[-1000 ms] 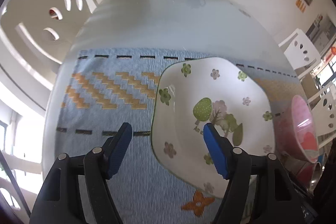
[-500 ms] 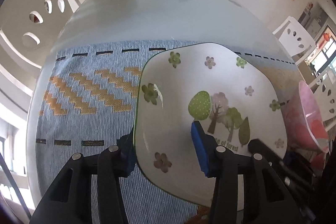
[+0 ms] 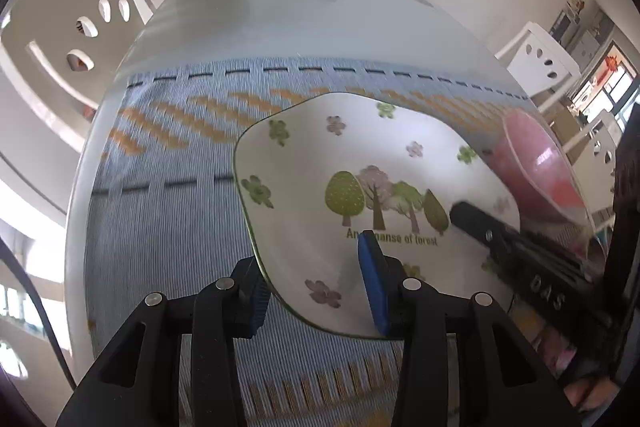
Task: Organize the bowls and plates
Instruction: 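Carry the forest plate with both tools and lower it onto the blue-leaf plate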
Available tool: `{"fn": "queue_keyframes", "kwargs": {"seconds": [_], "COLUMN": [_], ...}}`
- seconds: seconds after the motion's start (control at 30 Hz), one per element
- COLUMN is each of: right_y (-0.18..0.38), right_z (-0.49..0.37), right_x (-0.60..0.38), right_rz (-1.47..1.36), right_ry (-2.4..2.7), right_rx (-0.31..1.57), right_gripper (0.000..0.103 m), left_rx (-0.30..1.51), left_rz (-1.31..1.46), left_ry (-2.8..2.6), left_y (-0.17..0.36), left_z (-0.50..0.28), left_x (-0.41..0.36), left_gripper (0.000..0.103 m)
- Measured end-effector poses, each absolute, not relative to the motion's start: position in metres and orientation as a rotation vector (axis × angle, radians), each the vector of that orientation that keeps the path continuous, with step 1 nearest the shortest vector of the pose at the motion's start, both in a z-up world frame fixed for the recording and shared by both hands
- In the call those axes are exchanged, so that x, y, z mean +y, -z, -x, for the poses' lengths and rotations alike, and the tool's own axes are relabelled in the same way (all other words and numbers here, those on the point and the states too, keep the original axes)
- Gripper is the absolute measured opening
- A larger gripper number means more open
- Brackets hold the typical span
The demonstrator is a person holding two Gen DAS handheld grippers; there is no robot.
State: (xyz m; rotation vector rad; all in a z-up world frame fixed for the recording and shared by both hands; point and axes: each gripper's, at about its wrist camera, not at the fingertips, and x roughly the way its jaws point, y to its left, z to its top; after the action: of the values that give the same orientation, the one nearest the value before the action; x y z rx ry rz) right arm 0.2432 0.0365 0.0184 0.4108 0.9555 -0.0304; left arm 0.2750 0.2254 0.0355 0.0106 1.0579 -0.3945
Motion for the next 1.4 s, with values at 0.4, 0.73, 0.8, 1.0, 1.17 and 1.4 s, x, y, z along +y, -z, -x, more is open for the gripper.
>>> {"fn": "queue_keyframes", "kwargs": {"seconds": [0.4, 0.73, 0.8, 1.0, 1.17, 1.4], "right_y": [-0.06, -0.106, -0.11, -0.107, -0.092, -0.081], "right_z": [-0.171, -0.081, -0.063, -0.007, 0.027, 0.058], "right_x": [0.046, 0.063, 0.068, 0.089, 0.101, 0.114], "right_rz": [-0.36, -0.307, -0.307, -0.268, -0.285, -0.268], "right_ry": [-0.013, -0.072, -0.092, -0.138, -0.166, -0.148], "right_rx": [0.895, 0.819, 0.822, 0.846, 0.889, 0.887], "right_gripper": [0.024, 0.024, 0.024, 0.024, 0.024, 0.024], "left_rx": [1.024, 0.942, 0.944, 0.956, 1.015, 1.043], "left_rz": [0.091, 0.116, 0.129, 0.122, 0.144, 0.183], "left_ry": [0.371, 0.332, 0.318, 0.28, 0.274, 0.268], "left_y": [-0.073, -0.118, -0.118, -0.112, -0.094, -0.085], "left_z": [-0.197, -0.095, -0.074, -0.013, 0.014, 0.048], "left_x": [0.239, 0.246, 0.252, 0.265, 0.279, 0.288], "left_gripper": [0.036, 0.036, 0.036, 0.036, 0.036, 0.036]}}
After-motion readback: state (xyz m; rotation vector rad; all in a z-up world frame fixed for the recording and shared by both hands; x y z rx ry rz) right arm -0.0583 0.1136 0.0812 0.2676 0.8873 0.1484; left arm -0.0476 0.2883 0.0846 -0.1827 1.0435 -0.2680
